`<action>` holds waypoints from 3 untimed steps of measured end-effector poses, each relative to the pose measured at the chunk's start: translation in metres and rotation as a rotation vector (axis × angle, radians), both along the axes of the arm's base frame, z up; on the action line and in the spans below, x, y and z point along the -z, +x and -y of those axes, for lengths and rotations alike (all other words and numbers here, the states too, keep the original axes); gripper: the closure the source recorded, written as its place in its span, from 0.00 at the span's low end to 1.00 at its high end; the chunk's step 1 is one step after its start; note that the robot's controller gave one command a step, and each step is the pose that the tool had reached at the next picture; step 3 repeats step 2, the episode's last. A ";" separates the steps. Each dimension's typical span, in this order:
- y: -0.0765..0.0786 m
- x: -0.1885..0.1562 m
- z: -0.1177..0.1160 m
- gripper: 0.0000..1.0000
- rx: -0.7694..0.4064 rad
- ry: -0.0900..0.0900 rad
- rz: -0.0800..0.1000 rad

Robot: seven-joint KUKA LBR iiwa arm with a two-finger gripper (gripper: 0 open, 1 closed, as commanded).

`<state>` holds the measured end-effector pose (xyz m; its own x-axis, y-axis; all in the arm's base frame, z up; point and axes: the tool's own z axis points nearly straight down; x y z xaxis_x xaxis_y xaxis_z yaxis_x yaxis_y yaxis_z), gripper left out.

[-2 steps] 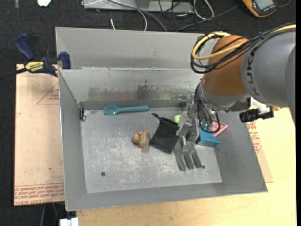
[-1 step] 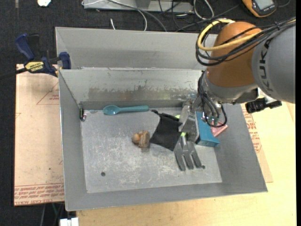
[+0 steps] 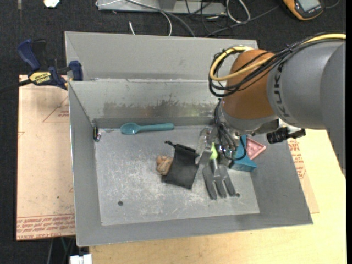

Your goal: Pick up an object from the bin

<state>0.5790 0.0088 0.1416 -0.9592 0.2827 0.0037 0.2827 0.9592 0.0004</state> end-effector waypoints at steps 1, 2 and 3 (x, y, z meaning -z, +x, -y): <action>-0.007 -0.022 0.000 1.00 -0.007 0.000 -0.011; -0.010 -0.107 -0.018 1.00 0.086 -0.001 -0.011; -0.010 -0.107 -0.018 1.00 0.086 -0.001 -0.011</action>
Offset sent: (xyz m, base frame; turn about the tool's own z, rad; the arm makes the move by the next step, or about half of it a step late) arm -0.0121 0.0195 0.1058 0.0881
